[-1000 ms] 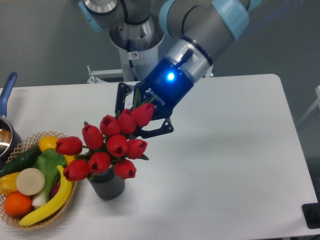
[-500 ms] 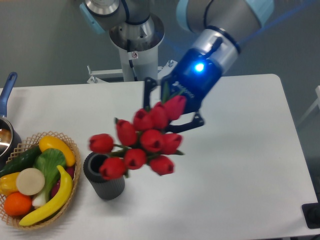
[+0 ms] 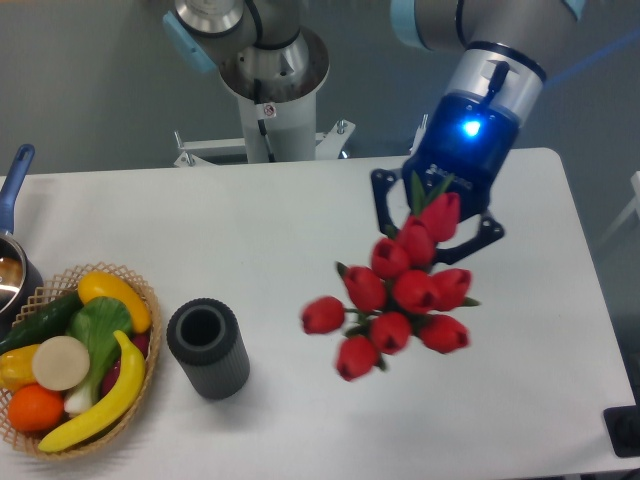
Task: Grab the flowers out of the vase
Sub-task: 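Carry the held tulips away from the vase and hold them up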
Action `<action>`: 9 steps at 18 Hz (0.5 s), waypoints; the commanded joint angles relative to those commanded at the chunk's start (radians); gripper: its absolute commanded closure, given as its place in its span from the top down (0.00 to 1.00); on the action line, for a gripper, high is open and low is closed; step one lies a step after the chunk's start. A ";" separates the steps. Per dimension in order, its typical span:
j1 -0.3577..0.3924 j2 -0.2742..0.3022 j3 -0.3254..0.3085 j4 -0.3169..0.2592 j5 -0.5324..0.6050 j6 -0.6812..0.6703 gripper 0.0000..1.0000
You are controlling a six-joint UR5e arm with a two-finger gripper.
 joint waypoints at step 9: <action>-0.002 0.005 -0.040 -0.113 0.198 0.077 0.00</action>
